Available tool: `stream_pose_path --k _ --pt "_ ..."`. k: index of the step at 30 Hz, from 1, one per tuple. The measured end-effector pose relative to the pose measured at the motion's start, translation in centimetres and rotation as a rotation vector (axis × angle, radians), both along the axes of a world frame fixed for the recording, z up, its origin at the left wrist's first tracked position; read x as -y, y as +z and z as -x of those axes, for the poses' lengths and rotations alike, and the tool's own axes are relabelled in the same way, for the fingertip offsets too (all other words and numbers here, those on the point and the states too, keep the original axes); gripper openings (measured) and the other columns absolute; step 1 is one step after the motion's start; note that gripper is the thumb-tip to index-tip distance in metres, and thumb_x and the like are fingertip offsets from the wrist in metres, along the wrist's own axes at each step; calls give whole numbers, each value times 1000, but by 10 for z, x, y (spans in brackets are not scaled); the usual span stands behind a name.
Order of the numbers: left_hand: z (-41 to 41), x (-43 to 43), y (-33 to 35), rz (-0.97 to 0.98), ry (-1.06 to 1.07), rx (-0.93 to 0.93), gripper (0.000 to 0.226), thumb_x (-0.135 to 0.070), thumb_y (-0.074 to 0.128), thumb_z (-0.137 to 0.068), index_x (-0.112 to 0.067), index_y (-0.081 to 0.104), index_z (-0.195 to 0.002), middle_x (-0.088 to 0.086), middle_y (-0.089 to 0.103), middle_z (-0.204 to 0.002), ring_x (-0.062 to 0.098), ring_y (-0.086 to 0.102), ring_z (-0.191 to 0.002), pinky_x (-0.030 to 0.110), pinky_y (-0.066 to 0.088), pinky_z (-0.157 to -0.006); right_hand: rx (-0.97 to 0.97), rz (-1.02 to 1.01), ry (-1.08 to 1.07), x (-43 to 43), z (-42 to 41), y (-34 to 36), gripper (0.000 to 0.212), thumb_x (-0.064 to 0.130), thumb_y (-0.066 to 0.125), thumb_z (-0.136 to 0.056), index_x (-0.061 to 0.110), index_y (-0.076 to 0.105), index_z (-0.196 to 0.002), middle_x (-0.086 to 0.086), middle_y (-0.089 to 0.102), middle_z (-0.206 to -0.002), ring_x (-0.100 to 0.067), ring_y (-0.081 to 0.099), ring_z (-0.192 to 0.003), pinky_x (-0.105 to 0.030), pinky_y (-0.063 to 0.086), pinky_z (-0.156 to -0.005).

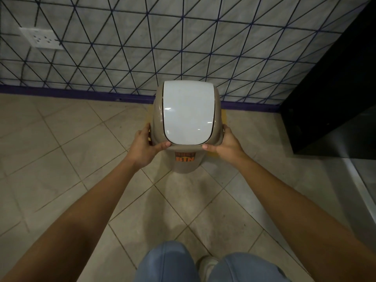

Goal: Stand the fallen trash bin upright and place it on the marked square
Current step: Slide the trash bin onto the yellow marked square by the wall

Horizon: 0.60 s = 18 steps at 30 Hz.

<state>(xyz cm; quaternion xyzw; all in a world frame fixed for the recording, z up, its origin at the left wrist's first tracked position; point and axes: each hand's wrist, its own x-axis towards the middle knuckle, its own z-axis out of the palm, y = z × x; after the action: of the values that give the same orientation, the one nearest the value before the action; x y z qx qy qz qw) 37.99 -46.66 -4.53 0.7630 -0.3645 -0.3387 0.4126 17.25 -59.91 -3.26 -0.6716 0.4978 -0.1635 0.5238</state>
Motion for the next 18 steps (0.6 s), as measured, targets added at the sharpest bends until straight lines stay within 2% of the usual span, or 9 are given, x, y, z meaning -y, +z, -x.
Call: stream_pose_path --k 2,5,8,11,14,16,18 --pt "0 3 0 -10 6 32 97 -38 75 -75 -24 15 -151 9 31 -142 26 48 -120 41 45 -102 15 44 22 1 0 4 97 11 82 -70 14 22 -147 -4 46 -144 -13 44 -126 -19 34 -94" --pt "-1 9 1 6 23 42 96 -37 72 -77 -23 13 -152 8 29 -144 27 46 -124 40 44 -102 44 87 27 2 -3 7 95 9 79 -72 16 22 -148 -2 45 -144 -4 40 -116 -13 32 -92" --pt "-2 14 1 18 40 29 94 -35 72 -79 -22 13 -152 8 28 -144 28 46 -125 33 45 -97 39 109 52 6 -8 9 94 9 78 -73 18 22 -148 -2 47 -143 -4 40 -116 -11 32 -91" --pt "-2 19 2 39 47 54 89 -33 70 -81 -25 16 -151 10 31 -142 27 46 -123 29 43 -93 39 128 50 12 -11 11 92 10 78 -73 18 25 -147 -2 47 -143 -3 39 -115 -16 33 -93" --pt "-3 24 4 65 11 105 80 -33 69 -83 -31 22 -148 9 34 -136 22 45 -117 27 40 -94 45 164 42 16 -13 10 90 10 78 -73 14 26 -147 -4 46 -144 -12 42 -127 -18 33 -97" --pt "-4 27 5 61 -17 119 81 -34 69 -82 -30 22 -149 10 35 -138 22 43 -121 32 41 -99 49 177 42 19 -13 9 90 10 78 -74 14 25 -147 -5 44 -145 -17 41 -132 -21 33 -100" --pt "-6 31 5 56 -31 96 84 -35 69 -82 -29 21 -150 10 34 -143 27 40 -129 42 40 -107 39 179 46 25 -14 9 90 10 77 -74 13 25 -147 -6 43 -146 -20 40 -134 -25 34 -103"
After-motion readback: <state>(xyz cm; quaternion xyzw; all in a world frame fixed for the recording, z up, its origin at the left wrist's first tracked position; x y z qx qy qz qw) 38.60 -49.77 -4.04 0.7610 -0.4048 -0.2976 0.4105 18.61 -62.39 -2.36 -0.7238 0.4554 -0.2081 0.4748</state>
